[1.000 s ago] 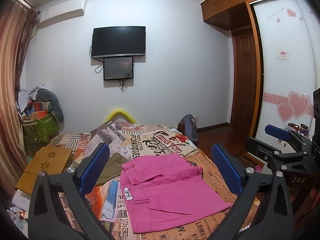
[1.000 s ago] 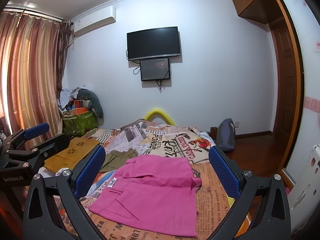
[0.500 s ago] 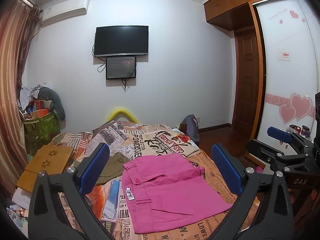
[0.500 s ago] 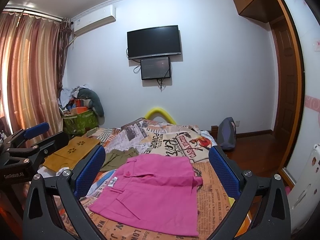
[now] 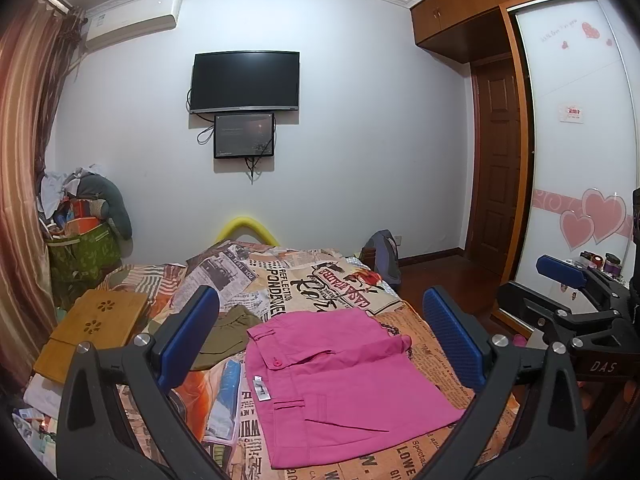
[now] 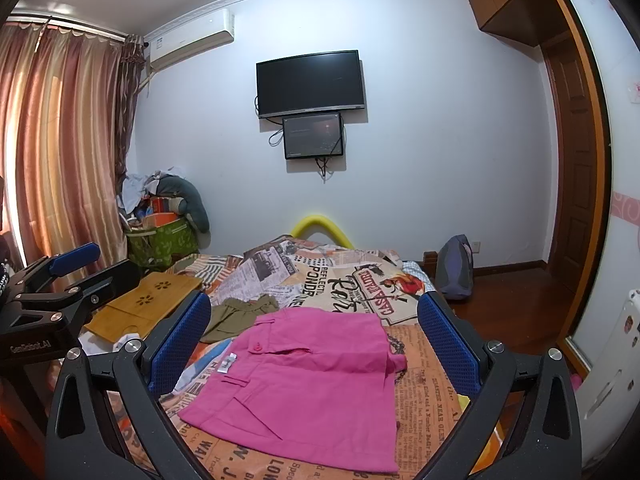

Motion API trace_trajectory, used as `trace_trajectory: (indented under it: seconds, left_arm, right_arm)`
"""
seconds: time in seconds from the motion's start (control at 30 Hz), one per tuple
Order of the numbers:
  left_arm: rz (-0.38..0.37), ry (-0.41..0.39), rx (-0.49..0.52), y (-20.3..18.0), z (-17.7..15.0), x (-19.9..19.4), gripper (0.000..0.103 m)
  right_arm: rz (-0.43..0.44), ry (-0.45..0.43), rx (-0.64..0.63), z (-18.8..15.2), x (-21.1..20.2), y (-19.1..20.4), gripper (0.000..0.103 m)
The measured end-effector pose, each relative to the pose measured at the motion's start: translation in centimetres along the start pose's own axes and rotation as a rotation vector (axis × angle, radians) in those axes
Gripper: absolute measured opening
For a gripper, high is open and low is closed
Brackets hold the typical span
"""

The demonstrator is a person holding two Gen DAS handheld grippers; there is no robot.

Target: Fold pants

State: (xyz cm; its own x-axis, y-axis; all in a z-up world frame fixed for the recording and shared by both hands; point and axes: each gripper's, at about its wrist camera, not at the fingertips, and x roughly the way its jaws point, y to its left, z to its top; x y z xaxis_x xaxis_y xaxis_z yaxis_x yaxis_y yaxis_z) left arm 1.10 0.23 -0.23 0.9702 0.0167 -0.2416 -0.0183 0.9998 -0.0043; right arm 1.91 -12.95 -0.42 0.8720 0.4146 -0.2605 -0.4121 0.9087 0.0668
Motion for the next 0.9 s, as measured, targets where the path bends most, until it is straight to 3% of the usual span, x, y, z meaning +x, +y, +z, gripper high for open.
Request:
trace_trajectory:
  seconds: [0.9]
  left_arm:
    - [-0.004, 0.020, -0.016, 0.34, -0.20, 0.94, 0.103]
  right_arm:
    - [-0.005, 0.018, -0.002, -0.24, 0.49, -0.17, 0.103]
